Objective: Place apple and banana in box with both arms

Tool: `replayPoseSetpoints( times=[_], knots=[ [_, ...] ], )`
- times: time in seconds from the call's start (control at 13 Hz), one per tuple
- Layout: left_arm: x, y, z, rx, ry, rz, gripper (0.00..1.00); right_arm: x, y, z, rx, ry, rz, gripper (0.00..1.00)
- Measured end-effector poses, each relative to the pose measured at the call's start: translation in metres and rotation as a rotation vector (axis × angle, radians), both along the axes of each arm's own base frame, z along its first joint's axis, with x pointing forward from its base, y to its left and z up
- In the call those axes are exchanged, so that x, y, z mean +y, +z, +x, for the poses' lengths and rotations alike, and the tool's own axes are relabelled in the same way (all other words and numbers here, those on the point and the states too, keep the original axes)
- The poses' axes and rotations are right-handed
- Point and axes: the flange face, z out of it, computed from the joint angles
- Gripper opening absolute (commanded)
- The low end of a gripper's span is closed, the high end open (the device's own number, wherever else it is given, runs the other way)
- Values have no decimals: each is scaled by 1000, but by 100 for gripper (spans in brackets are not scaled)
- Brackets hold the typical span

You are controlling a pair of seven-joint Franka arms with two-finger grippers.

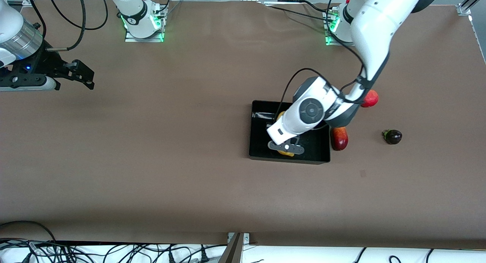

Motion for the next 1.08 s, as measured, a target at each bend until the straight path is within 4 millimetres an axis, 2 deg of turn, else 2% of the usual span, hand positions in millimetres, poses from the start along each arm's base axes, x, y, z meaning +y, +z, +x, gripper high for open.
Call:
replayPoseSetpoints(
  times=[0.08, 0.23, 0.31, 0.38, 0.46, 0.54, 0.62, 0.69, 0.85, 1.0, 1.08],
  knots=[
    [-12, -12, -9, 1, -3, 31, 99, 0, 0, 0, 0, 0, 0, 100],
    [-27, -24, -20, -11, -8, 72, 100, 0, 0, 0, 0, 0, 0, 100],
    [-26, -21, -17, -16, 0, 76, 100, 0, 0, 0, 0, 0, 0, 100],
    [-20, -9, -10, -13, 7, 90, 100, 0, 0, 0, -1, 0, 0, 100],
    [-9, 13, -2, -2, 17, 118, 100, 0, 0, 0, -2, 0, 0, 100],
    [7, 43, 7, 5, 31, 148, 100, 0, 0, 0, -2, 1, 0, 100],
    [33, 79, 17, 14, 42, 177, 100, 0, 0, 0, -2, 1, 0, 100],
    [67, 114, 28, 30, 32, 199, 100, 0, 0, 0, -2, 1, 0, 100],
    [147, 173, 48, 69, -23, 215, 100, 0, 0, 0, -2, 1, 0, 100],
    [212, 210, 57, 104, -37, 214, 100, 0, 0, 0, 0, 1, 0, 100],
    [237, 224, 57, 120, -43, 213, 100, 0, 0, 0, 1, 0, 0, 100]
  ],
)
